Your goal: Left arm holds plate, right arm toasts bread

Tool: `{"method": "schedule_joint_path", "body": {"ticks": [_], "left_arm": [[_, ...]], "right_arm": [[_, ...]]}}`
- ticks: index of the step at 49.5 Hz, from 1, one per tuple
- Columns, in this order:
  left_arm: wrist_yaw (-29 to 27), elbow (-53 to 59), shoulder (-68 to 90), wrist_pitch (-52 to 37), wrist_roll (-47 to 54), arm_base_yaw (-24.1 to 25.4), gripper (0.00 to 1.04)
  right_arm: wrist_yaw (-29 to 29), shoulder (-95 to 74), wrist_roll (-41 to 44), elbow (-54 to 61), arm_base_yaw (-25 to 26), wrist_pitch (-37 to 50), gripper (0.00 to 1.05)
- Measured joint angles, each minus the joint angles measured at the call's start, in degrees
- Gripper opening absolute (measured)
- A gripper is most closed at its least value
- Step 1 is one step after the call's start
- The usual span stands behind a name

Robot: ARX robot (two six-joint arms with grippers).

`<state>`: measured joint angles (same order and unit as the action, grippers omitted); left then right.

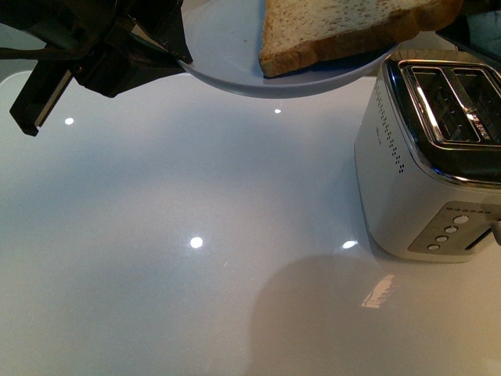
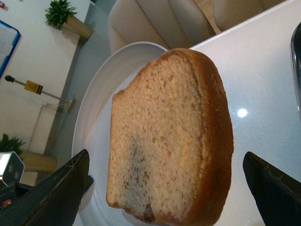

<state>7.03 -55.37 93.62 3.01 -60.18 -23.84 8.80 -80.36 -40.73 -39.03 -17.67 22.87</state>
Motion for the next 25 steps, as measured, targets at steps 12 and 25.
{"method": "schedule_joint_path", "body": {"ticks": [12,25], "left_arm": [[0.0,0.0,0.0,0.0,0.0,0.0,0.03],[0.0,0.0,0.0,0.0,0.0,0.0,0.03]], "right_arm": [[0.07,-0.72,-2.32,-0.26,0.0,0.39,0.83],[0.04,-0.9,-4.07,-0.26,-0.33,0.72,0.52]]}}
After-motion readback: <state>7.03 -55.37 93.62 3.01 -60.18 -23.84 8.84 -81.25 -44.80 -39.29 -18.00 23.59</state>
